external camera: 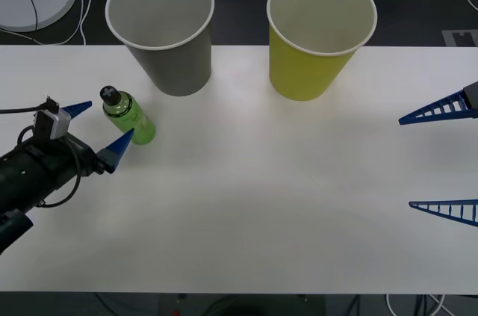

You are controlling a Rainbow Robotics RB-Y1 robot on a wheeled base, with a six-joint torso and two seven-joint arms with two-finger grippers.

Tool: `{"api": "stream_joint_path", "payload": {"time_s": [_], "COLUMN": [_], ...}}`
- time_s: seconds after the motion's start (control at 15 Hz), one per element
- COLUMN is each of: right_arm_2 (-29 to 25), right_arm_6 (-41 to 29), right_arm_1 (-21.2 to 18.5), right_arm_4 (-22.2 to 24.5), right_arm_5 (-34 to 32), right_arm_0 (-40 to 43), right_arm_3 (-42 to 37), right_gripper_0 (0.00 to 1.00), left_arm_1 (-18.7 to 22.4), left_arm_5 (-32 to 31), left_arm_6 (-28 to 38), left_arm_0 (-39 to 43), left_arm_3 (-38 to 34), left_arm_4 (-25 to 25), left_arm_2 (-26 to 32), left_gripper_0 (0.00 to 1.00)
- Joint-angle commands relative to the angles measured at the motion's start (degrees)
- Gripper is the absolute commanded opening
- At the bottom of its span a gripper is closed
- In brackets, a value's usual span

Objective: Put the can into the green bin and the plastic bottle into the gray bin

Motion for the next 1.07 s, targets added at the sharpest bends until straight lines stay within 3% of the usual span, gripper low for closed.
{"api": "stream_joint_path", "payload": {"time_s": [0.07,1.07], "right_arm_2": [0.0,0.0], "right_arm_6": [0.0,0.0], "right_arm_1": [0.0,0.0], "right_arm_4": [0.0,0.0], "right_arm_5": [0.0,0.0], "right_arm_0": [0.0,0.0], "right_arm_3": [0.0,0.0], "right_gripper_0": [1.00,1.00], "left_arm_1": [0.0,-1.1], "left_arm_5": [1.3,5.1], "left_arm_6": [0.3,2.0], "left_arm_0": [-1.0,-7.9], "left_arm_3": [0.0,3.2], "left_arm_4": [0.4,0.2], "left_arm_2": [-1.4,-7.6], "left_gripper_0": [1.00,1.00]}}
